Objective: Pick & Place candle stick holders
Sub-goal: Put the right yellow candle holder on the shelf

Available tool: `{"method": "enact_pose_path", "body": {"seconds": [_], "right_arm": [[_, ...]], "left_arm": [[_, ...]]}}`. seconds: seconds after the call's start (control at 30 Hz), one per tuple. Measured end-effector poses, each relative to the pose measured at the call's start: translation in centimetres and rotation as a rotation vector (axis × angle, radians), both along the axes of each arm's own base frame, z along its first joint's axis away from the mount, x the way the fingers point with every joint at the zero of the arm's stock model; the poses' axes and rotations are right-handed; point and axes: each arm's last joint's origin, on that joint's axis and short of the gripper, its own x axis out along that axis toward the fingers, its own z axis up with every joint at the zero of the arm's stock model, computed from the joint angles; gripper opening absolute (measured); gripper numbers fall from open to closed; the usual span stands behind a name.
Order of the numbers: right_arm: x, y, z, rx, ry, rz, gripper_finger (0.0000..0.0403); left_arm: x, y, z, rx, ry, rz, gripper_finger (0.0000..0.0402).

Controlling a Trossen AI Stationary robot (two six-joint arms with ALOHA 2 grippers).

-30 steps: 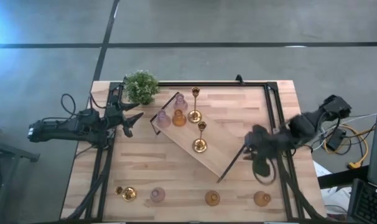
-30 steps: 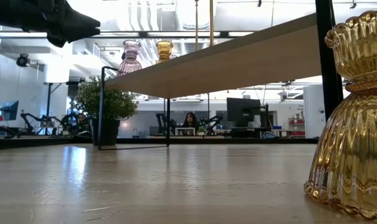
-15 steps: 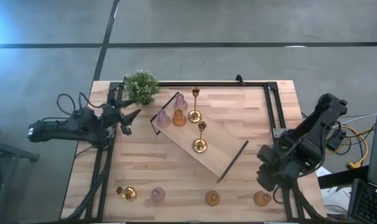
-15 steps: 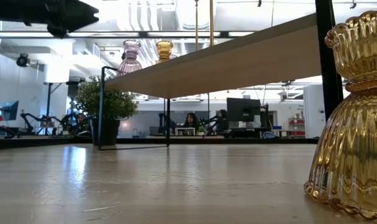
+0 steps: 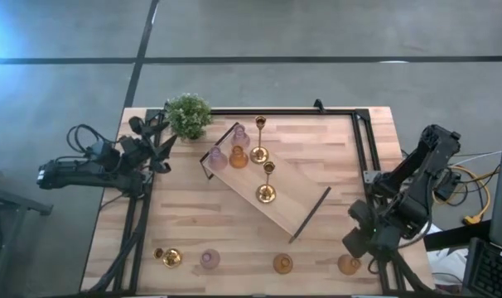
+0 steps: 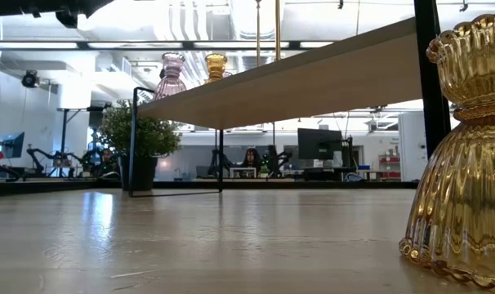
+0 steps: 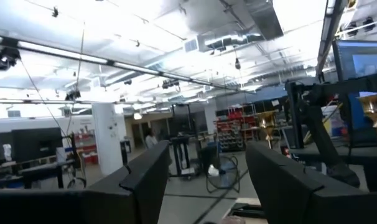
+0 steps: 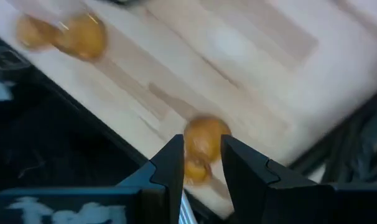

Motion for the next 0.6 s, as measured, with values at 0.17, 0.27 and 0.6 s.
{"method": "enact_pose_path", "body": {"seconds": [0.17, 0.27, 0.6], "right_arm": [[-0.6, 1.9, -2.2, -0.012, 0.110, -0.048, 0.0100], [-0.4, 3.3, -3.0, 0.006, 0.120, -0.076, 0.0100], [0.4, 7.0, -3.9, 0.025, 0.221, -0.049, 0.0100]], "left_arm": [[0.0, 0.0, 0.1, 0.031, 0.010, 0.014, 0.0218], [0.1, 0.0, 0.0, 0.034, 0.017, 0.015, 0.0218], [0.5, 0.1, -1.1, -0.176, 0.083, -0.030, 0.0218]]}}
